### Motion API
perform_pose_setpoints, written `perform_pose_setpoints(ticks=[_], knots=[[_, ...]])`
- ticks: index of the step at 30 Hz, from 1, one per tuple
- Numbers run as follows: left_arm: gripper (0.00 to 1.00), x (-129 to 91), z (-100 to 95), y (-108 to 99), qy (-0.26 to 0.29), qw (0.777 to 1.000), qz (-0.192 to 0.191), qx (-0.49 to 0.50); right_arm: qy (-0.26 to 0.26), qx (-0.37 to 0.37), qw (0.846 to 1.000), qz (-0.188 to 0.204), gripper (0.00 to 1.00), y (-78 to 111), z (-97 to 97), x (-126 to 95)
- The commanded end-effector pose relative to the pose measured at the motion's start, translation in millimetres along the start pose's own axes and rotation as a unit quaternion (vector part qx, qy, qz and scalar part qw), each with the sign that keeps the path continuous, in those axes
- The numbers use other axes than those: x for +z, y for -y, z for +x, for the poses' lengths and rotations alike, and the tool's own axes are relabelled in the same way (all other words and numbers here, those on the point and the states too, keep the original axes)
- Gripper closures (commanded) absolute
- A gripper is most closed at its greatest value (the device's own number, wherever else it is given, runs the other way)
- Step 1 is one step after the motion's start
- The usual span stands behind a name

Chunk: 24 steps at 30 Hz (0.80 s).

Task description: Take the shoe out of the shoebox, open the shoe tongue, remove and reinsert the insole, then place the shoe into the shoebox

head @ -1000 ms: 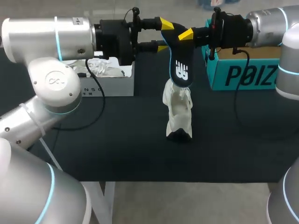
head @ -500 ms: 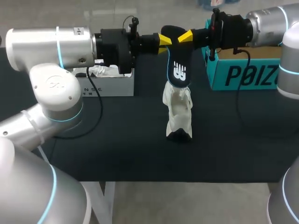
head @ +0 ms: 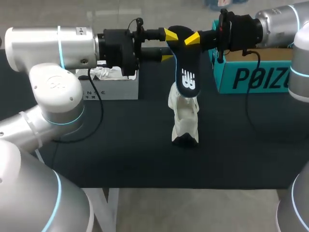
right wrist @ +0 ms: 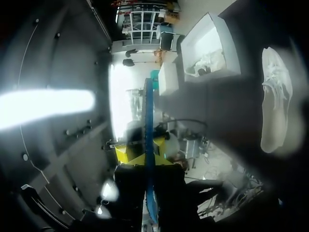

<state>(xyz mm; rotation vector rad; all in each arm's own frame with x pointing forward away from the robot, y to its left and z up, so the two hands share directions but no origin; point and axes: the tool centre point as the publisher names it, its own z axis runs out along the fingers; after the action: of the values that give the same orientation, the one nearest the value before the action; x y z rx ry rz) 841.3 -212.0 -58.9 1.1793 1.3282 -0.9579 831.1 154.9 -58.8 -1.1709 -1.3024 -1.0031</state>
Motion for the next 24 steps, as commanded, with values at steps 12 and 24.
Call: perform_pose_setpoints(ticks=[12,24], knots=[[0.78,12.5,1.3,-0.2,0.011,1.000,0.008,0.001,0.002,-0.007,1.000,0.002,1.00,3.8,4.8,2.0],[1.00,12.7,3.1,1.0,0.013,1.000,0.013,-0.003,0.002,-0.005,1.000,0.007,1.00,2.9,4.1,2.9]])
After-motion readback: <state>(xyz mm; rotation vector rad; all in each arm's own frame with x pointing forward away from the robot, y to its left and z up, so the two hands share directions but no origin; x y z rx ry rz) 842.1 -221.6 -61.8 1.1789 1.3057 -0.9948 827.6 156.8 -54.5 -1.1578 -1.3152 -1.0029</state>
